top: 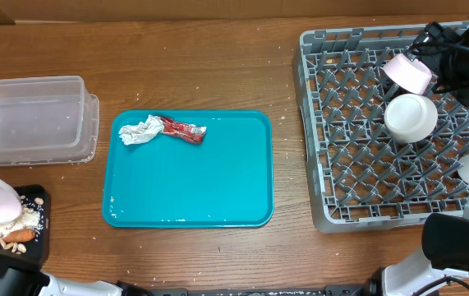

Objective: Sort waste into correct bins and load items into the dishwasher
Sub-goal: 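Tilt the plate to scrape the food scraps onto the black tray, then carry the empty plate back and set it on the teal tray, then grasp the red wrapper on the tray with the left gripper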

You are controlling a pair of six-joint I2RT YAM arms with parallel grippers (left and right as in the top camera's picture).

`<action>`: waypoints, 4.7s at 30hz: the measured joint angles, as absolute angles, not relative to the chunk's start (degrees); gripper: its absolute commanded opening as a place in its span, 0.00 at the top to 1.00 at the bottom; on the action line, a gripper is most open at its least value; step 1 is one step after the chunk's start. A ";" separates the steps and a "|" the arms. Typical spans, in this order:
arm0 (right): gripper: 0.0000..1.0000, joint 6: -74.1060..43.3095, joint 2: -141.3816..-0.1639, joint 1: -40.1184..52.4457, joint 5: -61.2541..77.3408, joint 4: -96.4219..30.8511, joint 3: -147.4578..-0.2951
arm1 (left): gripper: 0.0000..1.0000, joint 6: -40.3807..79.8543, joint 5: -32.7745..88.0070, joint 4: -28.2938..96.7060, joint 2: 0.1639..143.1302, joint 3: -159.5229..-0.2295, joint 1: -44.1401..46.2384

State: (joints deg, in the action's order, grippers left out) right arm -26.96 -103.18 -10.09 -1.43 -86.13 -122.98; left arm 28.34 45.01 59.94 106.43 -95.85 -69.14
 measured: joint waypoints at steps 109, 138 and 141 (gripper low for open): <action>0.00 -26.96 -103.18 -10.09 -1.43 -86.11 -122.98 | 0.67 34.54 -2.96 87.29 124.86 -111.53 39.62; 0.00 -26.96 -103.18 -10.11 -1.43 -86.13 -122.98 | 0.22 42.57 0.62 67.75 125.05 -102.96 14.39; 0.00 -26.98 -103.18 -10.09 -1.43 -86.13 -122.98 | 0.24 43.53 0.30 65.93 125.05 -102.87 13.74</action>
State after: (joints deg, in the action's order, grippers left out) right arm -26.98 -103.18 -10.09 -1.43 -86.13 -122.98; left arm 43.53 0.30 65.93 125.05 -102.87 13.74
